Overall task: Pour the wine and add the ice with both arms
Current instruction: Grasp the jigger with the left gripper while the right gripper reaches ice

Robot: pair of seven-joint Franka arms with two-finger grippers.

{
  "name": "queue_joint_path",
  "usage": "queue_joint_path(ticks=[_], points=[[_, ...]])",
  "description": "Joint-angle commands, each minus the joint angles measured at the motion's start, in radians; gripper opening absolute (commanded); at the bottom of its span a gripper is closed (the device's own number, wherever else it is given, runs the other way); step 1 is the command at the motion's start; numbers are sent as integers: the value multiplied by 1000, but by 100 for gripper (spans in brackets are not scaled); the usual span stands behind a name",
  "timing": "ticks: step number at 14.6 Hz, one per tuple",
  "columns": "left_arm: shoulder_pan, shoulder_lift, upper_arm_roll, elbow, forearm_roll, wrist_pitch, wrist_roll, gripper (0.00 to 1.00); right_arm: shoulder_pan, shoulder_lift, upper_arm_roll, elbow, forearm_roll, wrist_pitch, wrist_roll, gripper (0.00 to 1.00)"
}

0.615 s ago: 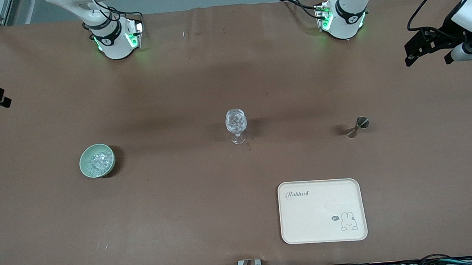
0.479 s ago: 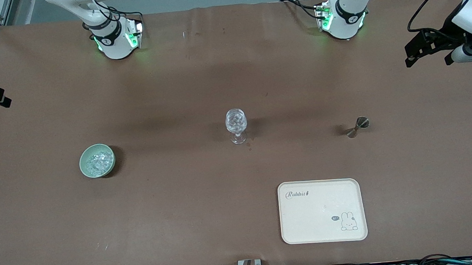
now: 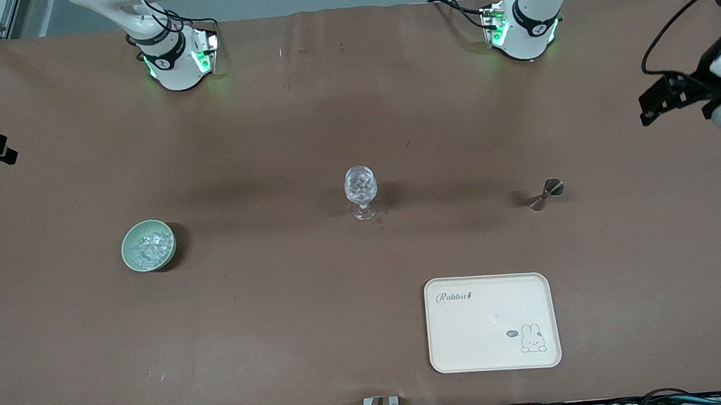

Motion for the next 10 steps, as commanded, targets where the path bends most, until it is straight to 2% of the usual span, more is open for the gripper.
queue_joint_path(ticks=[1,3,6,8,10], points=[[6,83,-2,41,3,-4,-8,100,-15,-1,7,-47,15,20,-44,100],[55,138,-3,38,-7,-5,-46,100,-15,2,7,-118,15,92,-61,100],[124,246,-3,35,-75,-5,-133,100,-10,2,7,-324,15,299,-67,100],[167,312,-3,35,-161,-4,-176,100,-2,5,7,-473,15,486,-67,100],[216,384,-3,35,-262,-2,-207,100,7,33,7,-573,15,647,-67,100]])
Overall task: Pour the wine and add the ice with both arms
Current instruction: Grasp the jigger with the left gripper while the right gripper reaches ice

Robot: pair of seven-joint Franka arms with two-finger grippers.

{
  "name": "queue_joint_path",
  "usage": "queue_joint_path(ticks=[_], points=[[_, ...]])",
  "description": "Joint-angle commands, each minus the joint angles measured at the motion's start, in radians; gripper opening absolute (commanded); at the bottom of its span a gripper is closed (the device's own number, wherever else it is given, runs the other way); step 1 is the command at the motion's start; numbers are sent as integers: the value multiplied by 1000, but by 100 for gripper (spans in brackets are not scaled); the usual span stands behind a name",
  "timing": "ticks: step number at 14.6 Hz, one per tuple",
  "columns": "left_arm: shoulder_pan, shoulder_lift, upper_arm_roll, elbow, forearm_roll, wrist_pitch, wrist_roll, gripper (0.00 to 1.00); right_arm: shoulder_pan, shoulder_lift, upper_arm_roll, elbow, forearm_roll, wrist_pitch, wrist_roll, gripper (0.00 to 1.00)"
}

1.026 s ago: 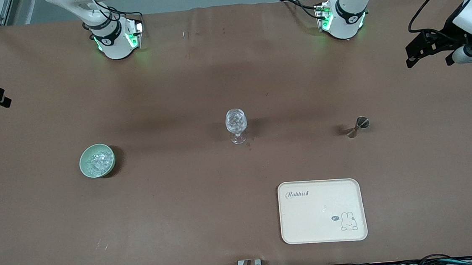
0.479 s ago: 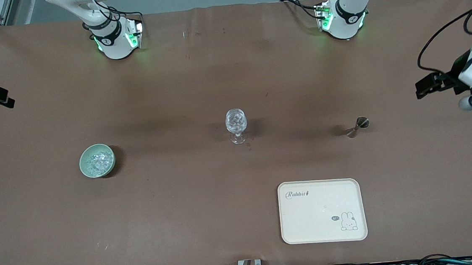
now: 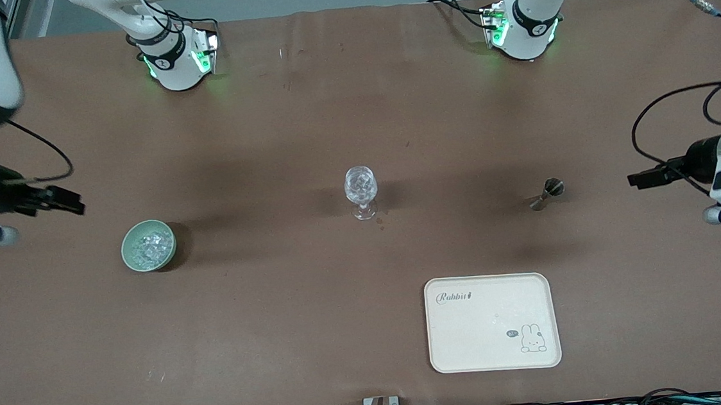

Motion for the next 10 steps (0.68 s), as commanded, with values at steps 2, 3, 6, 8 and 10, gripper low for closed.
queue_joint_path(ticks=[2,3,6,8,10], points=[[71,121,-5,32,-149,-9,-66,100,14,38,6,-182,12,244,-12,100],[79,150,-5,32,-190,-9,-93,99,25,62,6,-216,12,307,-12,100],[100,226,-5,32,-280,-9,-207,94,30,144,6,-302,10,508,-14,100],[114,273,-5,30,-344,-11,-224,94,31,199,6,-312,10,573,-15,100],[122,315,-5,30,-384,-17,-233,94,27,224,6,-311,9,587,-18,99]])
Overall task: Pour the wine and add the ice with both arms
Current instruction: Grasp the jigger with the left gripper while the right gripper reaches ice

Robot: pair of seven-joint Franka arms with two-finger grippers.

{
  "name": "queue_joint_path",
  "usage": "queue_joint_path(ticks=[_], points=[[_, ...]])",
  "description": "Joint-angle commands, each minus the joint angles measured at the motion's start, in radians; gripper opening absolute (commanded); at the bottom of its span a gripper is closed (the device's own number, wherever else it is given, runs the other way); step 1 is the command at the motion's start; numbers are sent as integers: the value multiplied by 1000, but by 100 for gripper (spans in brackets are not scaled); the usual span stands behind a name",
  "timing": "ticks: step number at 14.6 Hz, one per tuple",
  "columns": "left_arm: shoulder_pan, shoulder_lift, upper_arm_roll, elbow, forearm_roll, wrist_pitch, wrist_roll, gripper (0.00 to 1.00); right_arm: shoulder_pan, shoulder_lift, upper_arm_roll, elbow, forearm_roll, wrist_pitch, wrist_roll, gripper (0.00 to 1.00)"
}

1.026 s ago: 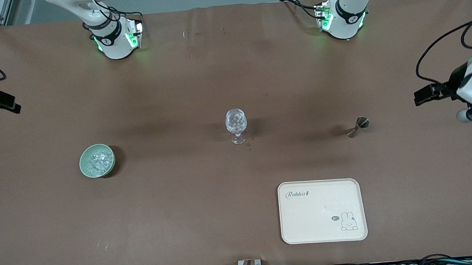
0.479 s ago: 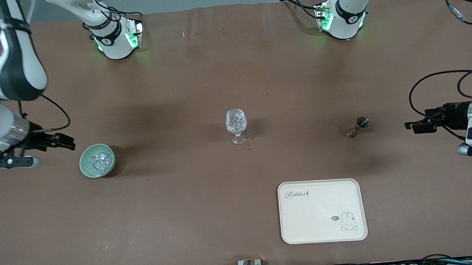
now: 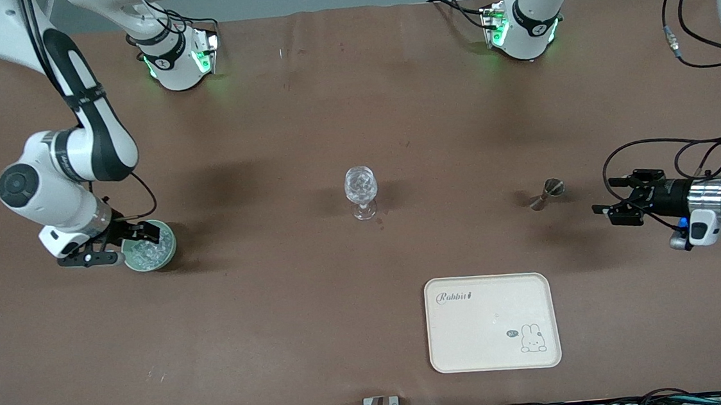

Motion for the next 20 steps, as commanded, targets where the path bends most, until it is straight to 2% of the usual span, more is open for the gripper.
queue_joint_path(ticks=[1,4,7,11,17,20], points=[[16,66,-5,25,-67,-20,-33,94,-6,21,-1,-12,8,44,-35,97],[33,126,-5,25,-130,-20,-55,94,-4,28,1,-36,8,64,-47,84],[41,163,-5,-15,-179,-22,-53,90,-7,35,1,-42,8,73,-57,64],[42,207,-5,-38,-245,-22,-53,84,-18,43,1,-42,8,73,-57,56],[39,214,-6,-84,-265,-28,-93,74,-19,54,2,-38,10,79,-55,54],[32,217,-8,-90,-267,-27,-93,68,-19,54,2,-38,10,79,-55,50]])
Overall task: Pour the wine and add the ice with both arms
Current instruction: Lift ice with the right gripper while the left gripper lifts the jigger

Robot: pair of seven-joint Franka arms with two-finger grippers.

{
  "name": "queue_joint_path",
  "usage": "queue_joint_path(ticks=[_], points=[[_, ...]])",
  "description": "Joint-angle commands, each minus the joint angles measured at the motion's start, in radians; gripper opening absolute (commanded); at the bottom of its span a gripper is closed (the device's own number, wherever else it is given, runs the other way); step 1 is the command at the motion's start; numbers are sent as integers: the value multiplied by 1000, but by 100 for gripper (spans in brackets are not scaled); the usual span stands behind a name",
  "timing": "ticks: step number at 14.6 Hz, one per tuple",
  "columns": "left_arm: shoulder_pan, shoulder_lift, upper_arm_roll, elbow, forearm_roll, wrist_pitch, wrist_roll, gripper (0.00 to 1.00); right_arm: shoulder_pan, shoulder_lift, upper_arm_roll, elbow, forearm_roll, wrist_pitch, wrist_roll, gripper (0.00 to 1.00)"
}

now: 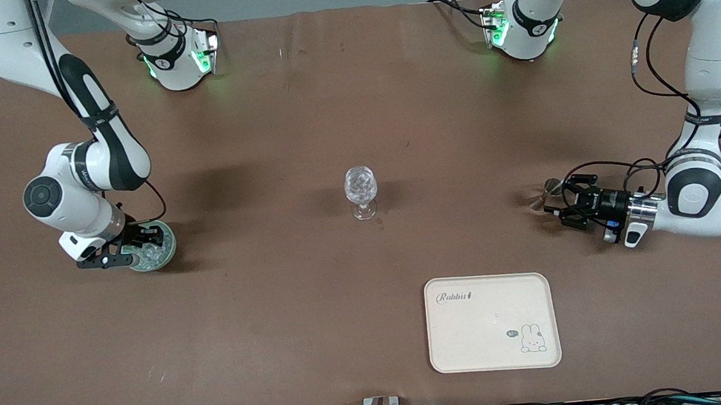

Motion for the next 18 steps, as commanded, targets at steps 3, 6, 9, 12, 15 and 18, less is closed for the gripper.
queue_joint_path(ticks=[3,6,9,12,15,18], points=[[-6,-8,-5,-15,-21,-6,-12,57,-11,-9,8,-17,10,14,-12,29],[-6,1,-7,-15,-38,-7,-13,43,-11,-9,8,-12,11,9,-3,7],[-6,6,-7,-14,-39,-7,-15,35,-8,-11,8,-2,17,-3,0,1],[-7,6,-8,-8,-41,-7,-39,26,-3,-15,8,50,33,-108,0,0],[-9,-5,-25,0,-68,-7,-108,3,-3,-55,7,156,63,-301,21,0],[-6,-26,-83,20,-104,-12,-219,1,1,-135,5,285,56,-466,139,0]])
